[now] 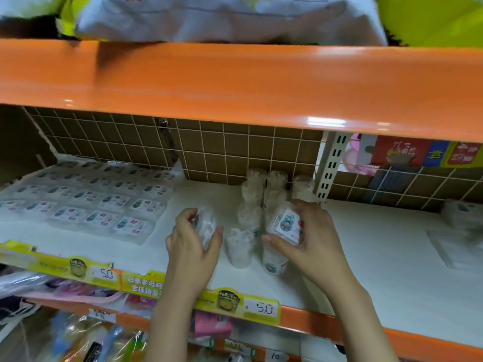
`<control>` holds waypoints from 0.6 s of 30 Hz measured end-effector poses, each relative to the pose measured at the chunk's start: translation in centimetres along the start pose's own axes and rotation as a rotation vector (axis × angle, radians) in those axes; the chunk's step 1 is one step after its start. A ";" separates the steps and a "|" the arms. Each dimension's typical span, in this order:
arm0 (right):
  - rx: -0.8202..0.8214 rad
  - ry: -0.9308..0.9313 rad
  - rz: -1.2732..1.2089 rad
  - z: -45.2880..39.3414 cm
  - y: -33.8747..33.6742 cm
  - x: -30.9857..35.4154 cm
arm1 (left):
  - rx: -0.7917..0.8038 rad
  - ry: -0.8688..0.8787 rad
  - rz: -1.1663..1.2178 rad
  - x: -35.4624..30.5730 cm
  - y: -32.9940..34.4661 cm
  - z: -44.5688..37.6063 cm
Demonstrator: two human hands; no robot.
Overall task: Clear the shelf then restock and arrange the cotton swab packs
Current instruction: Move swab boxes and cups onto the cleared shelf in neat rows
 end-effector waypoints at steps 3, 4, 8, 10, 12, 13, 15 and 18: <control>-0.017 -0.013 0.012 -0.4 1.9 2.5 | 0.030 0.006 -0.009 1.9 -1.8 -1.3; -0.022 -0.010 0.018 -0.6 2.8 3.4 | 0.045 0.021 -0.023 2.6 -2.5 -1.8; -0.045 -0.014 0.017 -1.2 7.0 7.6 | 0.134 0.107 -0.133 6.8 -6.1 -4.1; -0.046 -0.021 -0.004 -1.4 9.3 10.1 | 0.146 0.138 -0.210 9.3 -8.3 -4.9; -0.047 -0.032 -0.028 -1.4 11.6 12.5 | 0.155 0.148 -0.283 11.7 -10.4 -5.4; -0.040 -0.037 -0.031 -1.3 12.6 13.6 | 0.156 0.145 -0.305 12.7 -11.3 -5.6; -0.029 -0.046 -0.019 -1.2 14.4 15.5 | 0.149 0.131 -0.313 14.5 -12.9 -6.0; -0.008 -0.036 0.004 -0.9 16.2 17.0 | 0.149 0.085 -0.235 16.8 -14.4 -6.4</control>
Point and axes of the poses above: each hand's wrist, its own z-axis away from the middle knuckle, its own y-axis out of the palm, x = y × z, the point moved 6 cm from there along -z, towards the middle knuckle, and after that the axes turned 8 degrees about y, right-handed, at the moved point
